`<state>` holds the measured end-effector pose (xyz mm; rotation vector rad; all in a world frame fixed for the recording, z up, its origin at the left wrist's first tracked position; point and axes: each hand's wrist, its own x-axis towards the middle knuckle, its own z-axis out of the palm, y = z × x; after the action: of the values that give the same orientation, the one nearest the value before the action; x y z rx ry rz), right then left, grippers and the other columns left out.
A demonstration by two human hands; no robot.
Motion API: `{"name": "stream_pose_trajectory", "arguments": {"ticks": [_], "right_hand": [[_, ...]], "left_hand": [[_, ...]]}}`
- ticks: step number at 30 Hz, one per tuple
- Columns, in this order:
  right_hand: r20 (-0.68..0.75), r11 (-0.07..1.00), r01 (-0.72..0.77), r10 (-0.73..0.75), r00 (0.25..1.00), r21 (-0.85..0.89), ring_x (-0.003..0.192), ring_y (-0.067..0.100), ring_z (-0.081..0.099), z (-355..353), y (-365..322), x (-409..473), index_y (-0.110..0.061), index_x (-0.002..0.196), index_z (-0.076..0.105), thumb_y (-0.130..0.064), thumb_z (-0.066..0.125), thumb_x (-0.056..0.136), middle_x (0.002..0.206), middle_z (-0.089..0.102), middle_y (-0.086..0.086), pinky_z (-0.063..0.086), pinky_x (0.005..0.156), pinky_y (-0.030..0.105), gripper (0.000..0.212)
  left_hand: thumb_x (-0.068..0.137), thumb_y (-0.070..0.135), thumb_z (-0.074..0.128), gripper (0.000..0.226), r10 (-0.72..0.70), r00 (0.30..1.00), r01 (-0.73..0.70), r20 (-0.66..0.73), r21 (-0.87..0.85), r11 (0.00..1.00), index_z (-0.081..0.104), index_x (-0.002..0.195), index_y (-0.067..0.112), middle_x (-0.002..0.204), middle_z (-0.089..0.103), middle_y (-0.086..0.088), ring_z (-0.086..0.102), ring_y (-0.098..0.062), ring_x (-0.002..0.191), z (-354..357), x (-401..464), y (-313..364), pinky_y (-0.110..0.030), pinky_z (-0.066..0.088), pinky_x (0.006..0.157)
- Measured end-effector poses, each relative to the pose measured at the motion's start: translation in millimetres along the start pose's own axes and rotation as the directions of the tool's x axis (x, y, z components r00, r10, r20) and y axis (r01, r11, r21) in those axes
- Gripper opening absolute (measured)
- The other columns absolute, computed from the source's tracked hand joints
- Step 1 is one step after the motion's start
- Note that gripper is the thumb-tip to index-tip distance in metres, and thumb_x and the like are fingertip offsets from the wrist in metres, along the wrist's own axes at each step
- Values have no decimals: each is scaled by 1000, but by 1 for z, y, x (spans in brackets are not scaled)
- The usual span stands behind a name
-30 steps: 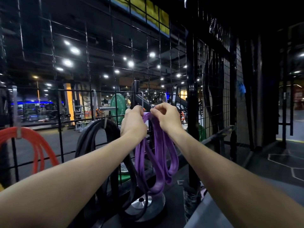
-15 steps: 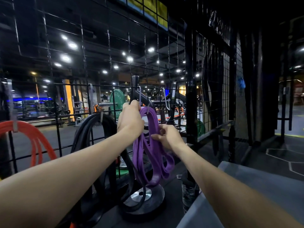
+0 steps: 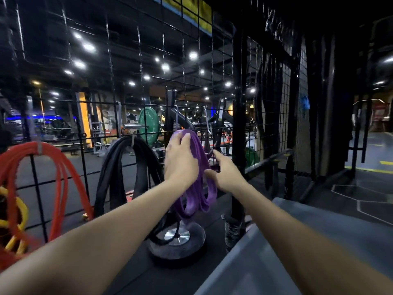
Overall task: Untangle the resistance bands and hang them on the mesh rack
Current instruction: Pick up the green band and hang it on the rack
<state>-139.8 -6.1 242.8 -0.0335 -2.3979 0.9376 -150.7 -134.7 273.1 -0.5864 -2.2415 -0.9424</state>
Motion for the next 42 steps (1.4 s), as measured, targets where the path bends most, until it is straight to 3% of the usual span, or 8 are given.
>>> {"name": "stream_pose_trajectory", "arguments": {"ticks": [2,7,13,20,25,33,38,42], "right_hand": [[-56,1000,9,-10,998,-5,124,26,46,-14,8,-20,-11,139,37,-18,63,87,129,46,8,34,108,34,58],[-155,971,-120,88,984,-206,122,29,43,-58,61,-93,-15,137,40,-25,58,91,134,42,12,38,102,38,50],[-201,874,-388,341,918,-292,111,35,50,-113,155,-182,-10,133,43,-23,58,91,133,40,14,42,92,39,46],[-273,727,-608,543,794,-320,114,34,50,-162,253,-257,-9,129,49,-22,61,88,126,47,16,43,93,38,44],[-256,667,-664,614,746,-338,110,37,53,-174,310,-280,-8,124,54,-21,61,88,119,52,19,43,90,35,39],[-194,623,-610,604,773,-489,120,35,39,-158,369,-266,-13,135,44,-24,54,92,133,43,11,34,99,34,46],[-155,604,-572,601,784,-554,119,34,37,-151,395,-257,-15,133,45,-27,54,92,131,42,9,39,98,38,44],[-142,591,-559,603,785,-582,121,32,36,-146,404,-251,-19,135,44,-28,53,92,132,41,7,40,98,39,45]], "left_hand": [[84,6,58,64,49,998,-48,29,-25,999,34,142,16,149,26,0,26,-21,136,9,-19,8,-32,25,112],[84,14,60,50,169,963,-133,209,-176,975,44,132,14,135,40,-2,45,-22,120,58,-78,39,-33,40,98],[86,17,58,37,159,869,-42,469,-251,967,51,122,16,125,45,-7,55,-26,106,148,-151,93,-41,48,87],[85,16,62,33,147,743,91,653,-316,944,55,117,14,122,49,-7,56,-26,109,257,-226,144,-34,44,94],[84,14,63,34,108,718,167,687,-321,932,56,117,8,122,50,-13,55,-28,107,324,-254,153,-33,42,95],[87,40,57,55,-56,871,226,487,-296,928,41,127,6,129,41,-14,44,-33,118,391,-216,146,-42,38,97],[79,58,60,73,-189,759,338,623,-129,932,43,124,2,129,48,-17,45,-35,120,430,-186,134,-41,40,98],[76,51,68,56,-186,708,348,682,-107,932,59,102,2,104,64,-14,60,-32,98,443,-176,121,-35,48,77]]}}
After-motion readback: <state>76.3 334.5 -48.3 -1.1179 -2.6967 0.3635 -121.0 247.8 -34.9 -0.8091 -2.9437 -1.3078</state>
